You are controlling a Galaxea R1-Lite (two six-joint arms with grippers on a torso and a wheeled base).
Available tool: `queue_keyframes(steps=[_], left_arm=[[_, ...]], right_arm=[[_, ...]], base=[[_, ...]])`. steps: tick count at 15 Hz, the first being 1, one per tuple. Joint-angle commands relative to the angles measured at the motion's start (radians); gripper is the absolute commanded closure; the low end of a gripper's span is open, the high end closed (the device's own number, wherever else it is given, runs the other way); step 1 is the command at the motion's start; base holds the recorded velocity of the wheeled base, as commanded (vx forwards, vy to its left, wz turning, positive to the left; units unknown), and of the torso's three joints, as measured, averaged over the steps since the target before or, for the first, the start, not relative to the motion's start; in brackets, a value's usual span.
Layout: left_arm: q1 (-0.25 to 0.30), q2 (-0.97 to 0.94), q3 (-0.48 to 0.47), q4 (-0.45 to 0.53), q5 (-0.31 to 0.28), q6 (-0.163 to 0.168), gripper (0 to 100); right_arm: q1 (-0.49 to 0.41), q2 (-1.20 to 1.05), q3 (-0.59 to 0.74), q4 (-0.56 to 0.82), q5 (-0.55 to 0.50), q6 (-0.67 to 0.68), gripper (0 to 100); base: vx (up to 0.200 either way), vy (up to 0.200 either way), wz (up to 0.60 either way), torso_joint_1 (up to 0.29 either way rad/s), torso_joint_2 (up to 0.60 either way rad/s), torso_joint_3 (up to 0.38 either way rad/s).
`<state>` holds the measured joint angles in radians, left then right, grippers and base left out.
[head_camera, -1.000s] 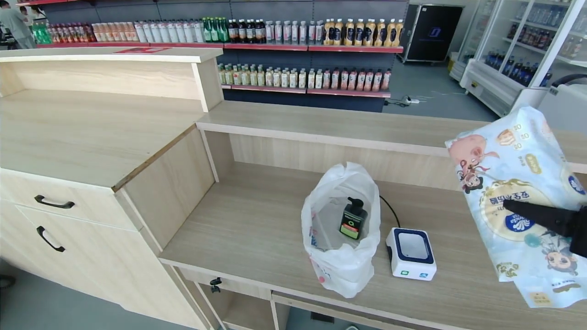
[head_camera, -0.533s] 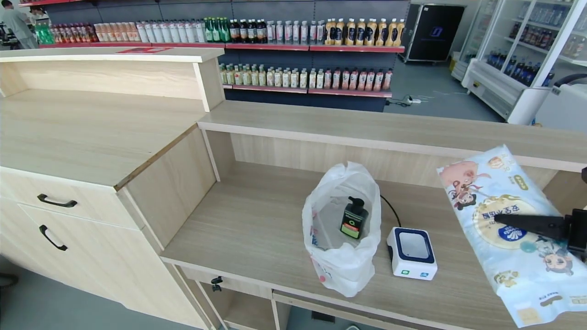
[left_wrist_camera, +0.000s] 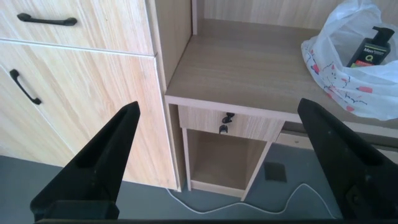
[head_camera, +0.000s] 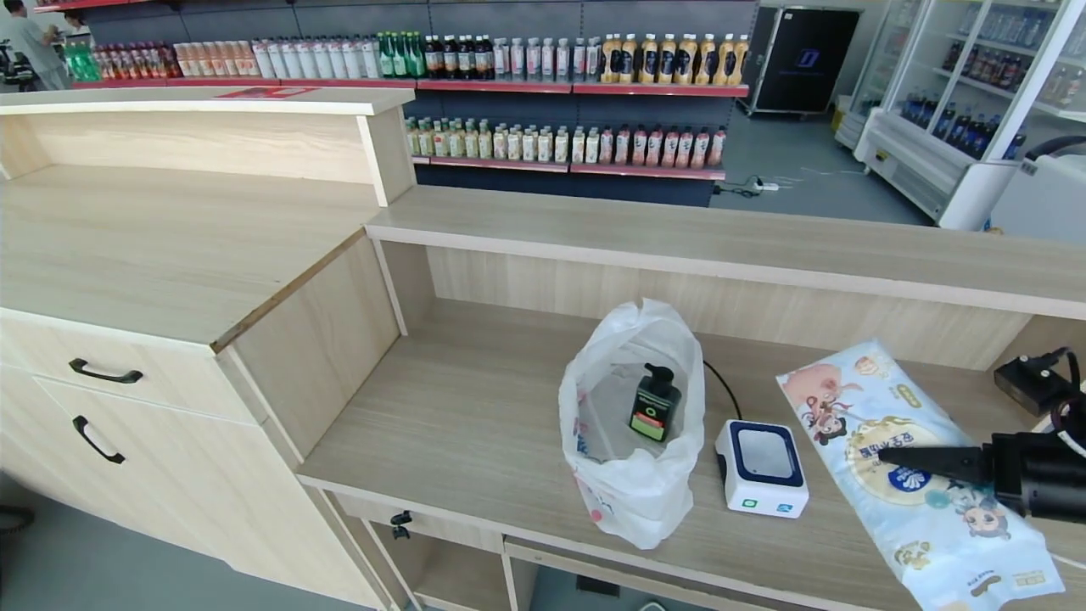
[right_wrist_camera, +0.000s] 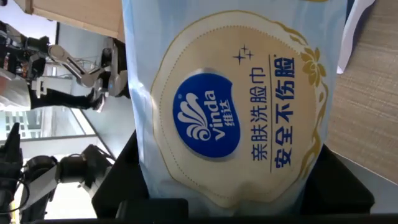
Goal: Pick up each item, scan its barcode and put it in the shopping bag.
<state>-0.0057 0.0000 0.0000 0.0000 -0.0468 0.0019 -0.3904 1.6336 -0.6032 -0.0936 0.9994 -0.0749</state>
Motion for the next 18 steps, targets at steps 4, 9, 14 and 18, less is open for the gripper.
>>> queue_keyframes(steps=[4,9,14,18], left_arm=[[0.0,0.002,0.0,0.0,-0.001,0.001,0],[0.0,0.002,0.0,0.0,-0.001,0.0,0],[0.0,0.002,0.0,0.0,0.001,0.0,0],[0.0,0.002,0.0,0.0,-0.001,0.0,0]], right_arm=[[-0.001,0.124,-0.029,-0.009,-0.001,-0.036,100],[0.005,0.184,-0.061,-0.037,-0.001,-0.037,100],[0.051,0.244,-0.072,-0.112,-0.001,-0.037,100],[0.081,0.296,-0.079,-0.159,-0.001,-0.036,100]], base=[[0.0,0.0,0.0,0.0,0.0,0.0],[0.0,0.0,0.0,0.0,0.0,0.0],[0.0,0.0,0.0,0.0,0.0,0.0],[0.0,0.0,0.0,0.0,0.0,0.0]])
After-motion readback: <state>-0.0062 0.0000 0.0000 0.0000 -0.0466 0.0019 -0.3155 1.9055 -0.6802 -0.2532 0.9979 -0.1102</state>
